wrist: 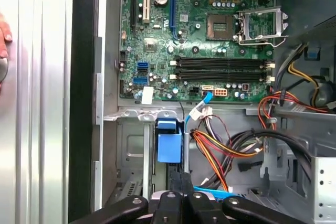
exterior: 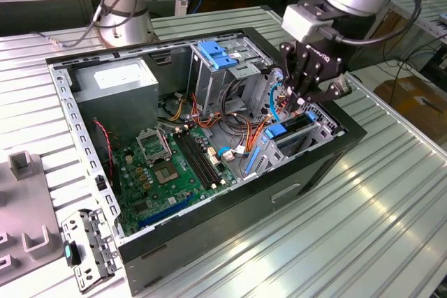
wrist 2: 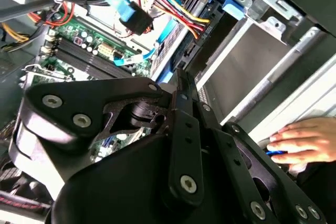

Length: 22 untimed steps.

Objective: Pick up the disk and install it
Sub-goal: 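Insert the second disk wire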

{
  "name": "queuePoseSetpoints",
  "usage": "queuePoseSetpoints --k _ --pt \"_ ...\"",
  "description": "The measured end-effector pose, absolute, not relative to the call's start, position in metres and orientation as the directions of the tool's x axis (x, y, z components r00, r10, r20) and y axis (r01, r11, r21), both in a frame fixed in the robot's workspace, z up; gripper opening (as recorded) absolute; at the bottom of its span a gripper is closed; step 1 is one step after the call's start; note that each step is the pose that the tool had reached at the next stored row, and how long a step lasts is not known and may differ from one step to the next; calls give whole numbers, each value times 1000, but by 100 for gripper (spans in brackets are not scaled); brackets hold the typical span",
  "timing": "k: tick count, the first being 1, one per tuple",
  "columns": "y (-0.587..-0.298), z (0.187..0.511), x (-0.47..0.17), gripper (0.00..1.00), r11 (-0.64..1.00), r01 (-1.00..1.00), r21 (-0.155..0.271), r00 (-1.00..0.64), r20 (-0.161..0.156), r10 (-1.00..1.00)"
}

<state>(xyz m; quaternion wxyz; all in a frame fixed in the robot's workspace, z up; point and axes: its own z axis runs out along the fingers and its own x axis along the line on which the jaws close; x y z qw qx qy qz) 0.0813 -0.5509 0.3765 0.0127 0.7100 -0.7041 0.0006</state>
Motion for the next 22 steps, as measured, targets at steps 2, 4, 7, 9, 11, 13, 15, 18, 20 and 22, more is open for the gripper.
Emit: queuePoseSetpoints --k 2,4,7,9,11,13,15,18,20,22 --pt "-550 380 82 11 -8 -1000 17 8 19 -1000" --pt "-548 382 84 11 -8 -1000 17 8 19 -1000" --pt "-544 388 86 11 -8 -1000 17 8 20 -1000" --pt "-541 390 87 11 -8 -1000 17 8 20 -1000" --pt "-539 391 90 11 -8 -1000 17 8 20 -1000" --pt "-537 391 94 11 -8 -1000 17 8 20 -1000" --pt "-531 391 97 11 -8 -1000 17 8 21 -1000" --pt "-522 392 99 11 -8 -1000 17 8 23 -1000" --pt "-515 392 100 11 -7 -1000 17 8 26 -1000" --pt "-509 393 101 11 -7 -1000 17 8 28 -1000"
